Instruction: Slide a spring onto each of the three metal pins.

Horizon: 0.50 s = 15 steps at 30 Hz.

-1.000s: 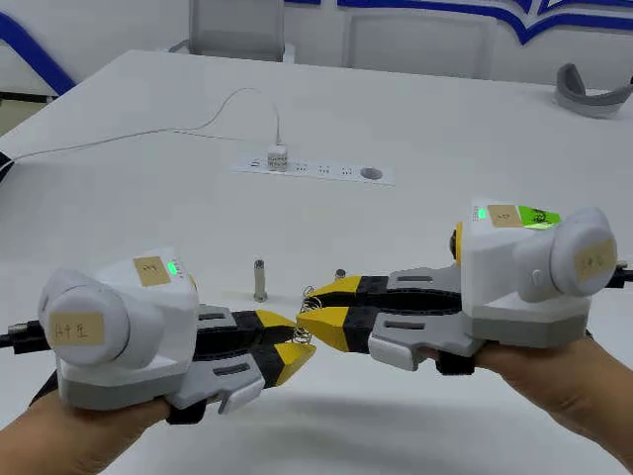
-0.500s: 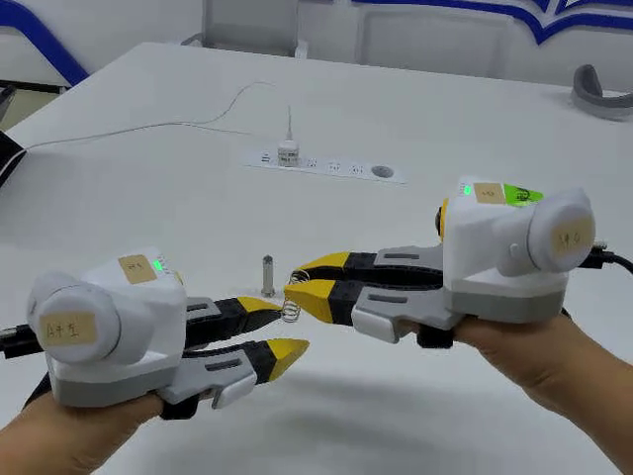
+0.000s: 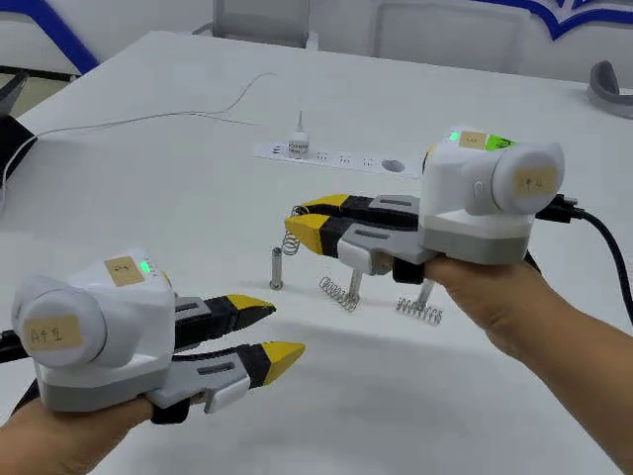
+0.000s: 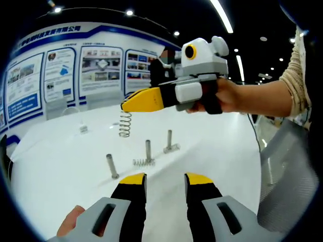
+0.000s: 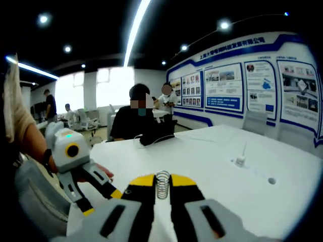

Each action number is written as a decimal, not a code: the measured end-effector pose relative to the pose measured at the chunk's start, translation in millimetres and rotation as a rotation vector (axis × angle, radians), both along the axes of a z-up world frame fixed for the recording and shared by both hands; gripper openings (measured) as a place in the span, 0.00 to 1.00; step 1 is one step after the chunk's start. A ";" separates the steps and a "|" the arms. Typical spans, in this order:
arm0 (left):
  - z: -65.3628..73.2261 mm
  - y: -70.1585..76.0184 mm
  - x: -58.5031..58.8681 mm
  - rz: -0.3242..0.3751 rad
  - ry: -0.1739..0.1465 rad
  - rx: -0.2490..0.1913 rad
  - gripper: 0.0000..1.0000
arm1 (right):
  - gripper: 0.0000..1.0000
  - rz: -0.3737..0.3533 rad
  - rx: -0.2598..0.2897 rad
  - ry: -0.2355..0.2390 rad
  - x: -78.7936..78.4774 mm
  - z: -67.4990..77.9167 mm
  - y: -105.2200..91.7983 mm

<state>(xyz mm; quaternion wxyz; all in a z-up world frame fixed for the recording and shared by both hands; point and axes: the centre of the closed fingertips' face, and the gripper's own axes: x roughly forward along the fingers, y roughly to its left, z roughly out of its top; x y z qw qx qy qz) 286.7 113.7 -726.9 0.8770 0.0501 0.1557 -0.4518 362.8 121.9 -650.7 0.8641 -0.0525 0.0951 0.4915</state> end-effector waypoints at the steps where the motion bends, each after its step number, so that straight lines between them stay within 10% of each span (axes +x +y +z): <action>1: -0.2 0.1 0.1 0.000 0.001 -0.001 0.30 | 0.11 -0.002 0.001 0.001 2.4 -0.6 1.3; 15: -5.3 5.7 -0.1 0.009 0.028 -0.012 0.30 | 0.12 -0.052 -0.067 0.053 37.9 -36.6 15.8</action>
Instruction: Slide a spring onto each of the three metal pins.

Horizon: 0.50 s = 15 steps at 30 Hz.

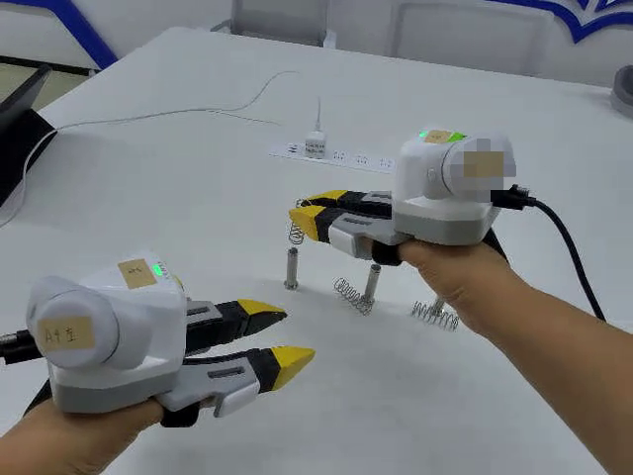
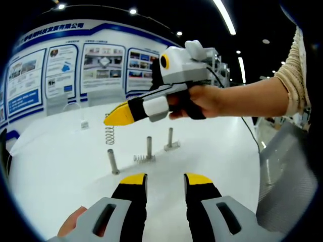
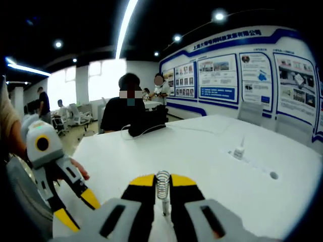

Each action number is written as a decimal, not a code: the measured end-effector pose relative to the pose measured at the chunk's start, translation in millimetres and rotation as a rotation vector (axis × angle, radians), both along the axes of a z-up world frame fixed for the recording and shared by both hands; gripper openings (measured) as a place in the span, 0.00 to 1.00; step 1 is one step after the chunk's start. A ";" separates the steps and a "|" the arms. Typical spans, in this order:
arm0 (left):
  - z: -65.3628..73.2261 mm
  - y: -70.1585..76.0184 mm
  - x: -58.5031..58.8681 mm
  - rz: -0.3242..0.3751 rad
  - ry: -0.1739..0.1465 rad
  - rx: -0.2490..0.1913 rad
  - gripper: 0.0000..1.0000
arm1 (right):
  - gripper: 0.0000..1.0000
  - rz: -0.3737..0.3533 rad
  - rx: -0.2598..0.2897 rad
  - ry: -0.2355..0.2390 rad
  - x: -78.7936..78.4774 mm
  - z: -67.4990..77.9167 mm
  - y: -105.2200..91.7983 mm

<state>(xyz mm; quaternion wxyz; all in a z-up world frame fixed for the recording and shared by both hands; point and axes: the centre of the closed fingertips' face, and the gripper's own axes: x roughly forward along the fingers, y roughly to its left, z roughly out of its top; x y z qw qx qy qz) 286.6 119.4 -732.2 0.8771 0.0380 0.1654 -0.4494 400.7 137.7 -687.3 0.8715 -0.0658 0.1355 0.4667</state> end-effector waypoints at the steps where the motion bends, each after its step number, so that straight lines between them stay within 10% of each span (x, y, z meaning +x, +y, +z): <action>1: -0.2 0.5 0.0 0.000 0.003 -0.001 0.30 | 0.12 0.000 -0.004 0.000 0.2 -1.4 0.8; 15: -2.4 1.6 1.4 0.004 0.022 -0.008 0.32 | 0.12 -0.018 -0.034 0.015 3.5 -15.0 0.6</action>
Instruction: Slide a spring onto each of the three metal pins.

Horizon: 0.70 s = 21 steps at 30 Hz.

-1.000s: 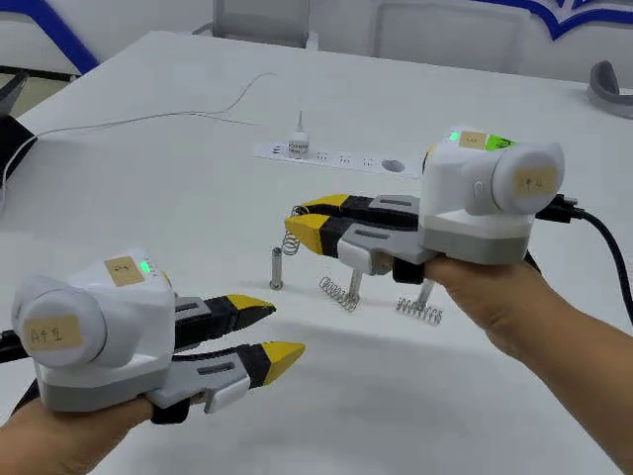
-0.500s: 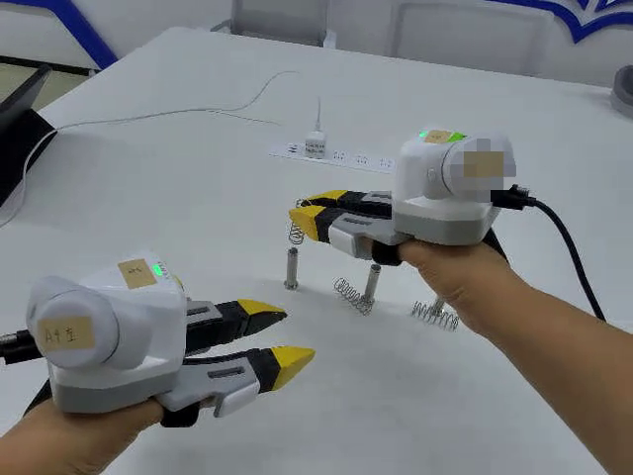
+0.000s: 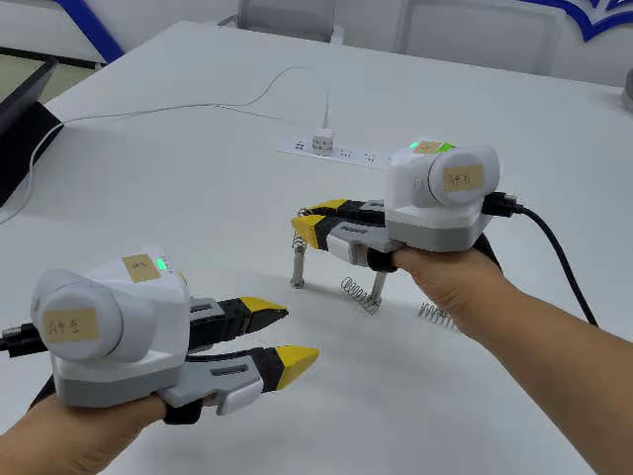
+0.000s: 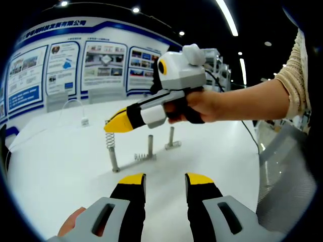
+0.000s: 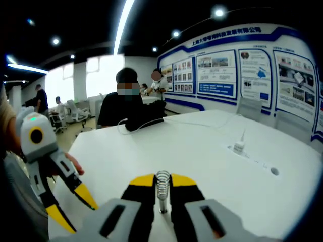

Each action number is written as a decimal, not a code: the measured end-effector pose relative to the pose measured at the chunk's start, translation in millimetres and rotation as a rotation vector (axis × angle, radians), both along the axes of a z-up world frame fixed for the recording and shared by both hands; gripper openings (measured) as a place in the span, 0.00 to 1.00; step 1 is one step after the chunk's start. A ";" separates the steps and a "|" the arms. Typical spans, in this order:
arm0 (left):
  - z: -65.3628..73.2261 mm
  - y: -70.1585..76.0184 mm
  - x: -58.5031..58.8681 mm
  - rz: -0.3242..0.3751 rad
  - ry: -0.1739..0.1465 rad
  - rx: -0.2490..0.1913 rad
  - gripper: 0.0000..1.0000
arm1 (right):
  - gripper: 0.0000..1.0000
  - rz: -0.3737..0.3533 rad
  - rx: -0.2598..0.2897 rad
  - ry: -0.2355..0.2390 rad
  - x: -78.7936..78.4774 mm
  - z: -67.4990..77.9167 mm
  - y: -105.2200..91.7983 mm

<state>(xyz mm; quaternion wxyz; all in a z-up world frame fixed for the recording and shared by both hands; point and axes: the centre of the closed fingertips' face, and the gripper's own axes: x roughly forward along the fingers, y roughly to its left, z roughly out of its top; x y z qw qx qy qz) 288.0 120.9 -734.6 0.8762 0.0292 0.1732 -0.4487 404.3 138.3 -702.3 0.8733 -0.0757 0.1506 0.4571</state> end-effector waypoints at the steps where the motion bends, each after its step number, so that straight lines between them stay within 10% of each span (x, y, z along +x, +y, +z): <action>1: -0.1 0.0 0.1 0.000 0.000 0.001 0.32 | 0.12 0.000 0.003 0.005 -0.4 -0.7 0.1; 21: -3.0 0.8 -0.3 -0.007 0.007 0.007 0.33 | 0.12 -0.018 -0.014 0.046 1.6 -31.9 0.2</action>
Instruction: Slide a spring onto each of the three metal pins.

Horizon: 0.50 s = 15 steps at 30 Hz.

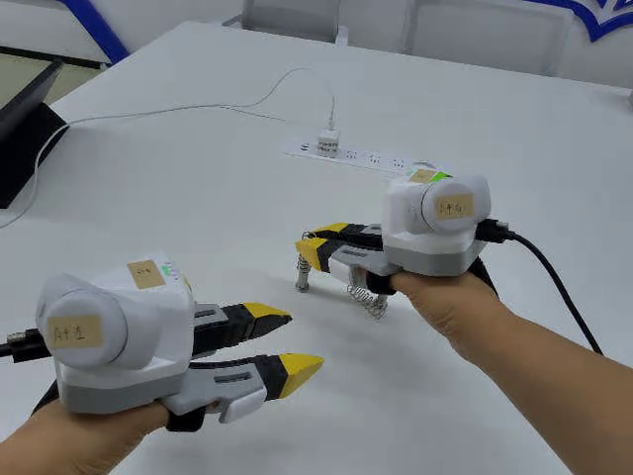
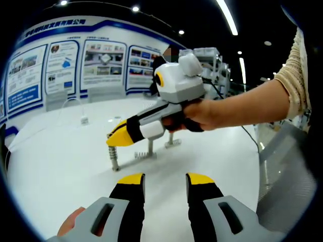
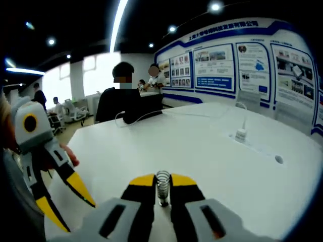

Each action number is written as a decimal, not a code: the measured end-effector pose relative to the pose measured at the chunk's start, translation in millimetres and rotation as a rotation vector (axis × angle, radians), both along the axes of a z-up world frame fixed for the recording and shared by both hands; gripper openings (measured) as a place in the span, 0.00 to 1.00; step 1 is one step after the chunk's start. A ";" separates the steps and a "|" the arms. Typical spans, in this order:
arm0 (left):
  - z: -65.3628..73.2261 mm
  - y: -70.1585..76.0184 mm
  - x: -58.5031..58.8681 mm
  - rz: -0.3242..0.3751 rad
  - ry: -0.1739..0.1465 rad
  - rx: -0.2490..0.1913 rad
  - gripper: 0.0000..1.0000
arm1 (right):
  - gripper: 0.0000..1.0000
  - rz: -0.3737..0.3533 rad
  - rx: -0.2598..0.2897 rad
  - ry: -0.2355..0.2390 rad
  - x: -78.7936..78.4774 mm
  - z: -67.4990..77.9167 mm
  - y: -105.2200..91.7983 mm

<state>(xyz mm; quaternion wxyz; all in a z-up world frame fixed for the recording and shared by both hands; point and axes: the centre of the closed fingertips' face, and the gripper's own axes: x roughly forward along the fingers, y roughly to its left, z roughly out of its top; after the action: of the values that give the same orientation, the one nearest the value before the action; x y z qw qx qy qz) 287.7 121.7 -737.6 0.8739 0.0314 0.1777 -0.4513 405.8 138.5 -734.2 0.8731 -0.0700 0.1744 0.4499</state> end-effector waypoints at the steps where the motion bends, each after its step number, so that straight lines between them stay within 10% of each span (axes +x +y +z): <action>1: -0.3 -0.3 -0.3 -0.001 0.001 0.001 0.33 | 0.12 -0.001 0.000 0.002 -0.1 -1.0 0.1; 15: -2.2 1.7 0.0 0.007 0.004 -0.003 0.35 | 0.12 -0.007 -0.049 0.020 -0.4 -19.4 2.4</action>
<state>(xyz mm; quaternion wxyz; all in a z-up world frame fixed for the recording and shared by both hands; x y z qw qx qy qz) 287.7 123.4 -739.8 0.8751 0.0284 0.1790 -0.4488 405.4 140.8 -753.6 0.8710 -0.0862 0.1941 0.4430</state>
